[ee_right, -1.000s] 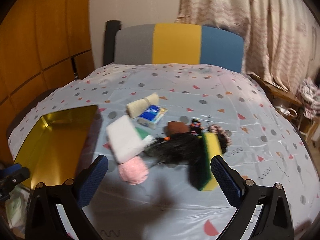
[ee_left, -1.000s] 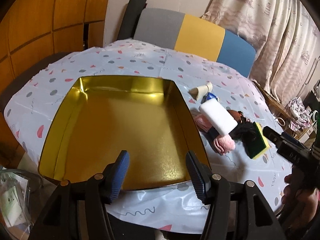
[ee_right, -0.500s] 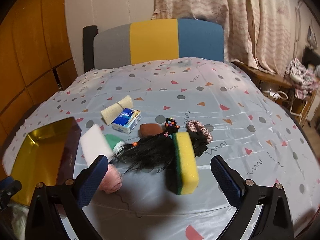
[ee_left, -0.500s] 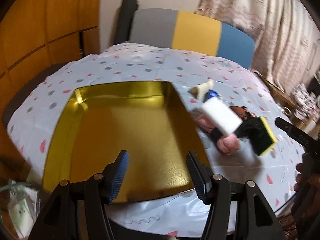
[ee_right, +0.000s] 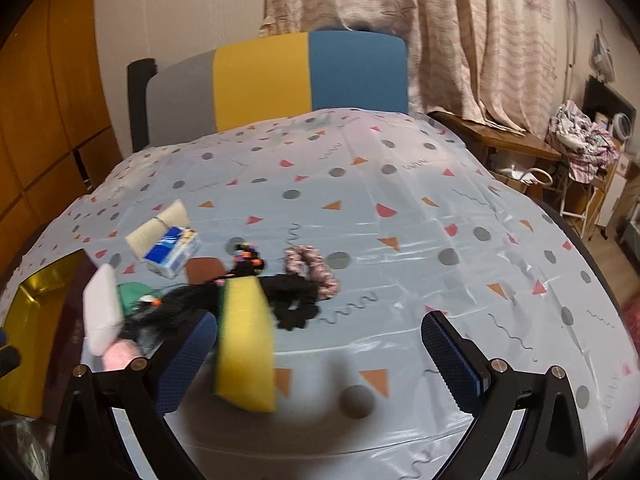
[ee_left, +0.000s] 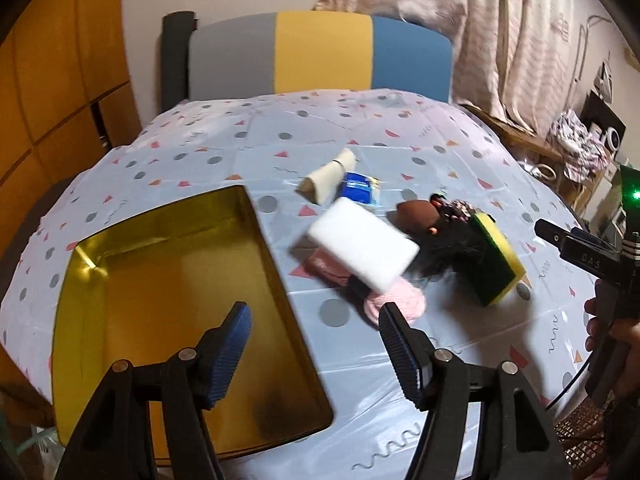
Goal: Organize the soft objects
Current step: 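Grasp the white sponge with the left tool while the right tool grasps the yellow-green sponge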
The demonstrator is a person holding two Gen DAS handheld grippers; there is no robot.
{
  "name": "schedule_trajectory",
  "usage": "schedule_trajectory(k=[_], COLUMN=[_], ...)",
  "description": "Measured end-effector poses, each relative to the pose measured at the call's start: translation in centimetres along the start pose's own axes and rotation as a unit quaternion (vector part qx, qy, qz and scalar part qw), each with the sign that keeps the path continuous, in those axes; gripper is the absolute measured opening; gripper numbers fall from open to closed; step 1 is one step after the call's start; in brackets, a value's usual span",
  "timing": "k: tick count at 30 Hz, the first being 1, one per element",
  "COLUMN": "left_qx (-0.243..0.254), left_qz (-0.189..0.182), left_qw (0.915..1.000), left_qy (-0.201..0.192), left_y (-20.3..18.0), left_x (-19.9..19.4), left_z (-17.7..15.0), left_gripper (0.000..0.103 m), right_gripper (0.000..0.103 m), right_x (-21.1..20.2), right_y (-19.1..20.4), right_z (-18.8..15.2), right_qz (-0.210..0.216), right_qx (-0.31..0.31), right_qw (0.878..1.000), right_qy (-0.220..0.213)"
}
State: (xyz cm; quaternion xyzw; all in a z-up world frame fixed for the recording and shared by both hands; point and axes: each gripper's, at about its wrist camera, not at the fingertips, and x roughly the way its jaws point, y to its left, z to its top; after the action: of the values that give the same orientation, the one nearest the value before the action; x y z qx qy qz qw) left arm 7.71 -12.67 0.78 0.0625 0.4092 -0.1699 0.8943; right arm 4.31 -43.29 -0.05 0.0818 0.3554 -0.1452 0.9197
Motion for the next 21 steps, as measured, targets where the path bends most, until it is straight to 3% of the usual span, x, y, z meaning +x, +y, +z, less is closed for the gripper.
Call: schedule_trajectory(k=[5, 12, 16, 18, 21], left_qx=[0.007, -0.061, -0.095, -0.107, -0.111], left_qz=[-0.032, -0.100, -0.115, -0.123, -0.108], left_qw=[0.9993, 0.9917, 0.9865, 0.9833, 0.9827], left_qy=[0.019, 0.053, 0.067, 0.081, 0.102], left_y=[-1.7, -0.9, -0.7, -1.0, -1.9], left_x=[1.4, 3.9, 5.5, 6.6, 8.5], left_z=[1.1, 3.3, 4.9, 5.7, 6.6], left_gripper=[0.067, 0.067, 0.066, 0.069, 0.084], right_gripper=[0.103, 0.103, 0.103, 0.103, 0.103], right_x=[1.3, 1.4, 1.3, 1.3, 1.3], right_y=[-2.5, -3.9, -3.8, -3.7, -3.8], right_z=[0.0, 0.3, 0.5, 0.5, 0.6], right_qz=[0.024, 0.033, 0.038, 0.039, 0.041], right_qx=[0.057, 0.103, 0.106, 0.103, 0.105], right_qw=[0.998, 0.994, 0.993, 0.994, 0.994], right_qy=[0.019, 0.019, 0.018, 0.019, 0.018])
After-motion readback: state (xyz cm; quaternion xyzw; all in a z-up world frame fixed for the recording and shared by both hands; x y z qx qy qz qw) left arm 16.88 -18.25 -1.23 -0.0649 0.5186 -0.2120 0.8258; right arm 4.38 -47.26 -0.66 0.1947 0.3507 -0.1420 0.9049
